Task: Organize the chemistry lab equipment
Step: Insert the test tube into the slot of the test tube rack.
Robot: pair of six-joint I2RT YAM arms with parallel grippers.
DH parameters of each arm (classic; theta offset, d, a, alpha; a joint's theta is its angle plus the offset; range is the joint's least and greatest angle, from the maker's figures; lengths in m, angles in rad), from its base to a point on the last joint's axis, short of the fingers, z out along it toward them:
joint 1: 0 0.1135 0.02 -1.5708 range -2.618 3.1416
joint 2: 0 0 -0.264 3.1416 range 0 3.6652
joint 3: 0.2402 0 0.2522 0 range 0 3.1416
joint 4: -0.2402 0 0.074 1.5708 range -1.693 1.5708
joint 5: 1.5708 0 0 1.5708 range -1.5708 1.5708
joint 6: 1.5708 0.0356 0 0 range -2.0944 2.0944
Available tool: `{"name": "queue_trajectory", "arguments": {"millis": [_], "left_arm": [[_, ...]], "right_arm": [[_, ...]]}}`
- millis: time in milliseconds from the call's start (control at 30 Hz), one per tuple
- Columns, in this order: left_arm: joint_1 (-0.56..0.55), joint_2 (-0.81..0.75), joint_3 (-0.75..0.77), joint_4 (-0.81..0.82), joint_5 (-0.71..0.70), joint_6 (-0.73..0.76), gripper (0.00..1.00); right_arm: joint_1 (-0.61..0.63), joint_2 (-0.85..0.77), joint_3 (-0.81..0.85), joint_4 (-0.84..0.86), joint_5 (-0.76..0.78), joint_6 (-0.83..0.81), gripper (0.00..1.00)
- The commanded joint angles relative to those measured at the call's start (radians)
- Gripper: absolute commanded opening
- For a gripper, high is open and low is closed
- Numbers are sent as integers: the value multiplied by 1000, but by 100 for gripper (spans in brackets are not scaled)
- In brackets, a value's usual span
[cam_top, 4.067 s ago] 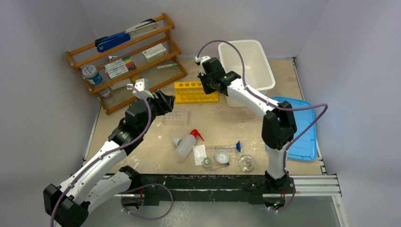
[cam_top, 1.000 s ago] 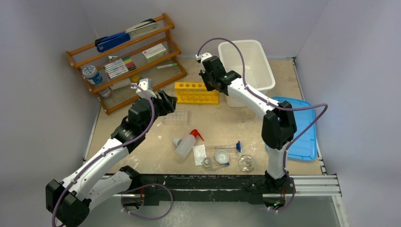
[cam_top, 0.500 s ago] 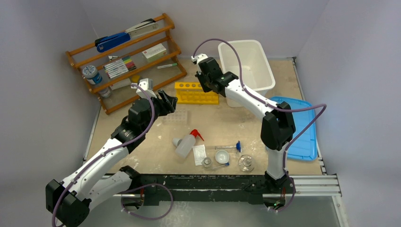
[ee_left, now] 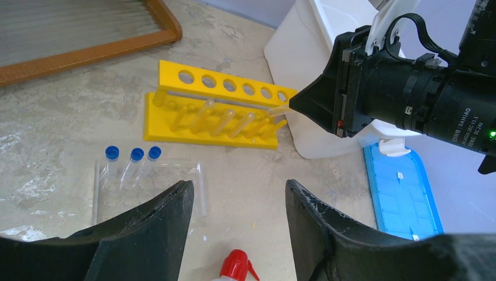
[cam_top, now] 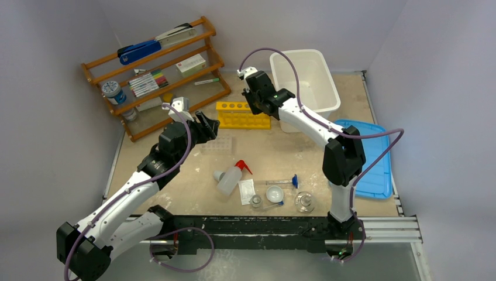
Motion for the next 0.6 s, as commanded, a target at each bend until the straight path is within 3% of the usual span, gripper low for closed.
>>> {"name": "queue_trajectory", "arguments": {"millis": [0,567], "left_arm": [[4,-4,11,47,6,16,58],[4,-4,7,48,14,14,58]], "right_arm": [[0,-13,11,7,7,7,0],[6,-51,20,12,50,2,0]]}}
